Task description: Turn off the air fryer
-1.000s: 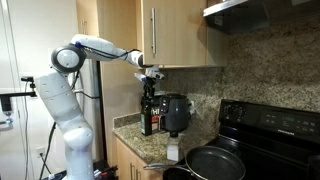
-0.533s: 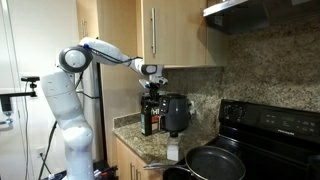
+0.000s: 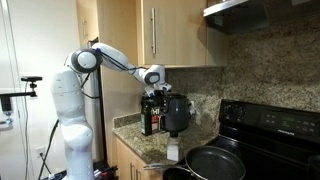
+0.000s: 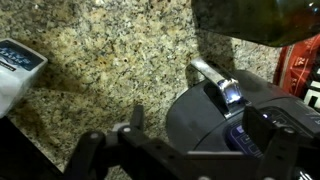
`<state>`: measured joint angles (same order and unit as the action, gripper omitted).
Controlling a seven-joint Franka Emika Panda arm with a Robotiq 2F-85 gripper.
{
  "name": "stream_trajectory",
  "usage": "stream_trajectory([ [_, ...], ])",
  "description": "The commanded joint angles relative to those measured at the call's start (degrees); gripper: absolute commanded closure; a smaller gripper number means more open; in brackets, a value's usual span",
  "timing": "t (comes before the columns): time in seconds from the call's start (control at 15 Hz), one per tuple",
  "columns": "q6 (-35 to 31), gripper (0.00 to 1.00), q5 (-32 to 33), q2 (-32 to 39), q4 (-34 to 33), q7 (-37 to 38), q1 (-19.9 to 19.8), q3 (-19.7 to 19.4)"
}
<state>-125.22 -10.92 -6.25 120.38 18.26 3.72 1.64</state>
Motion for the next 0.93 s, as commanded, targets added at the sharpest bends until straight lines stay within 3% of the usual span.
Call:
stream_trajectory([
  [0.0, 1.47, 0.0, 1.36, 2.71, -0.92, -2.79, -0.08, 1.01],
  [0.13, 1.96, 0.0, 4.65, 4.79, -1.42, -6.42, 0.53, 1.85],
  [0.27, -1.56, 0.0, 7.27, 6.82, -1.94, -7.94, 0.89, 2.45],
  [0.4, -4.96, 0.0, 5.6, 6.29, -1.34, -7.44, 0.87, 2.4],
  [0.6, -4.37, 0.0, 5.92, 6.1, -0.8, -6.23, 0.96, 2.49],
  [0.87, -21.96, 0.0, 4.69, 8.86, -0.07, -5.03, 1.56, 3.11],
])
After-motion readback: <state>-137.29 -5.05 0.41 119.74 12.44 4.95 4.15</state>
